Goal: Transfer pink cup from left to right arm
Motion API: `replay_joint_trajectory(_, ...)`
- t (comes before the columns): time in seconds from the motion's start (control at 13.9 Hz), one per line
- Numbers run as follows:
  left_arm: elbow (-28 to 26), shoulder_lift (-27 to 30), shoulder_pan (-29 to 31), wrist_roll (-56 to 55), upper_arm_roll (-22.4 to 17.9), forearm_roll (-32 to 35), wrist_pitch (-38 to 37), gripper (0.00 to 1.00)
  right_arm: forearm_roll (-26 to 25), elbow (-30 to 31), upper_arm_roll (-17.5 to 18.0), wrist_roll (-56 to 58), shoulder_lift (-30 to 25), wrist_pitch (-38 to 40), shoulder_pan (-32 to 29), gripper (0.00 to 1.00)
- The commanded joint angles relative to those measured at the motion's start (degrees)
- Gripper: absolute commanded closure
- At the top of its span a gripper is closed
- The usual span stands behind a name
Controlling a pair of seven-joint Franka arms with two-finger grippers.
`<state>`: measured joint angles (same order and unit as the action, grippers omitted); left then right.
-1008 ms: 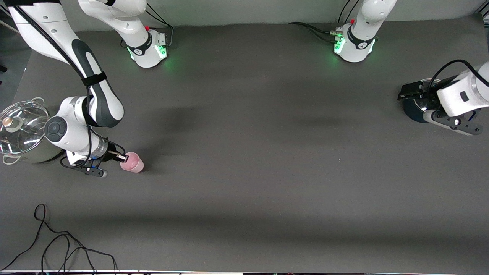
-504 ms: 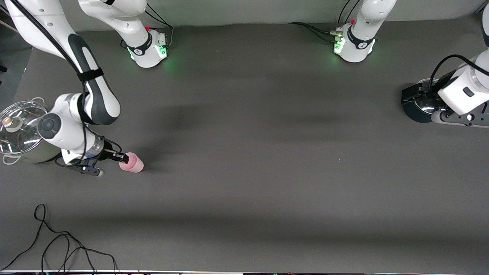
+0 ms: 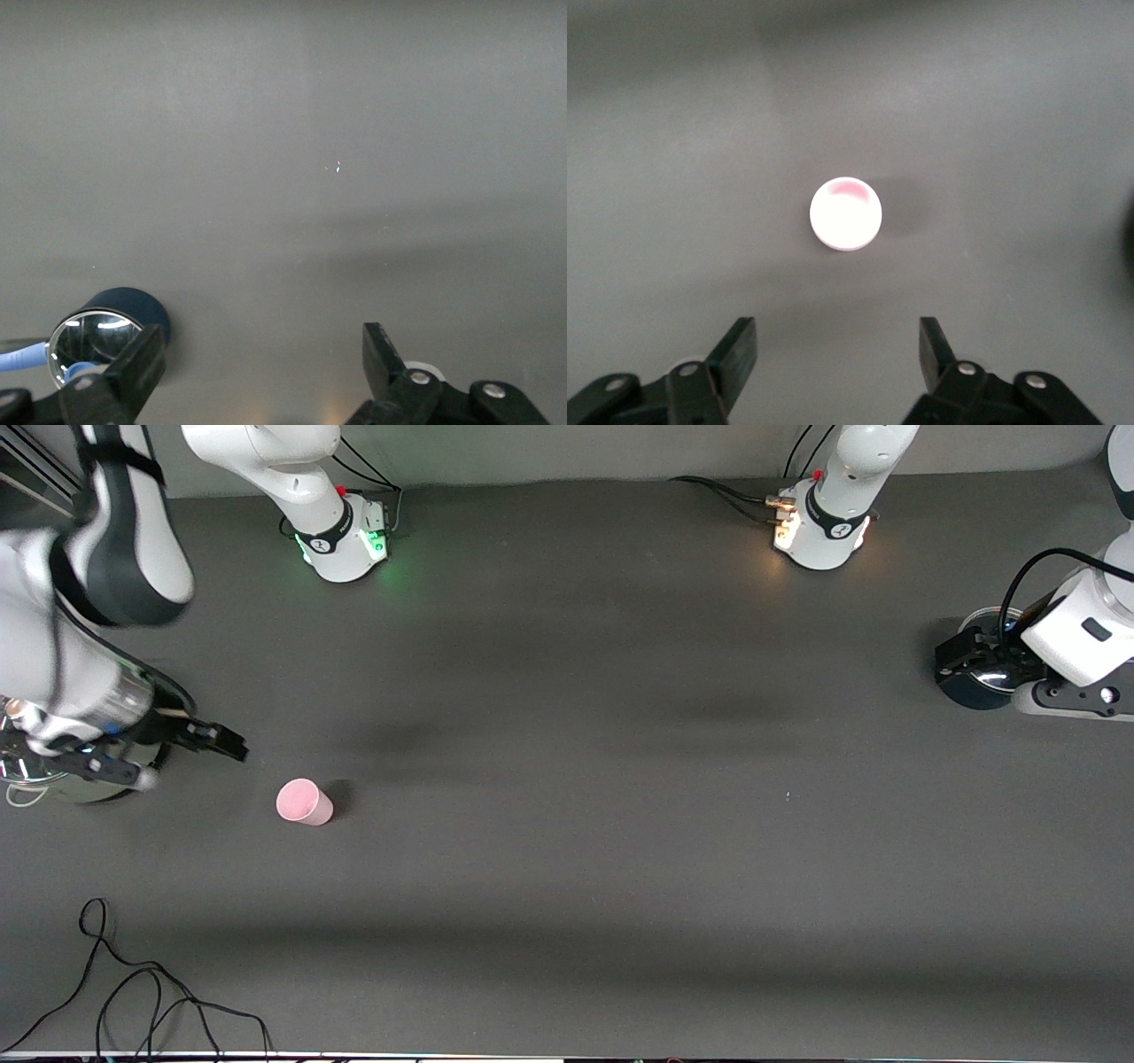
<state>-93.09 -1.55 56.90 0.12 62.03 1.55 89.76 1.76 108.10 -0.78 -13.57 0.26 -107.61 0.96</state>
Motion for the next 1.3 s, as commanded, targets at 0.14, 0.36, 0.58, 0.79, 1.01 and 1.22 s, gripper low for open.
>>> replay_joint_trajectory(0.14,1.8,0.1,-29.5,0.3,-29.8,-0.2,0.2,0.01,0.9,-14.6,-0.4,1.6,-1.0,19.2,0.0,0.05)
replay_joint_trajectory(0.36,1.8,0.3,-47.1,0.3,-47.2,-0.2,0.3,0.01,0.6,-19.2,-1.8,1.7,-1.2,23.9,-0.7,0.0)
replay_joint_trajectory(0.58,1.8,0.4,-60.3,0.3,-60.1,-0.4,0.5,0.01,0.5,-21.3,-4.8,7.1,-0.1,24.2,-0.7,0.0)
replay_joint_trajectory(0.79,1.7,0.5,-60.3,0.8,-60.5,-2.1,0.9,0.01,0.7,-24.5,-4.7,8.8,2.2,25.8,-0.5,0.0)
replay_joint_trajectory(1.01,1.6,0.5,-60.6,0.8,-60.5,-2.1,1.3,0.01,0.7,-24.3,-4.0,9.5,2.5,26.0,0.2,0.0)
replay_joint_trajectory(1.22,1.5,0.3,-62.1,0.8,-61.0,-2.1,1.4,0.01,0.5,-24.3,-3.9,17.5,2.6,26.7,0.2,0.0)
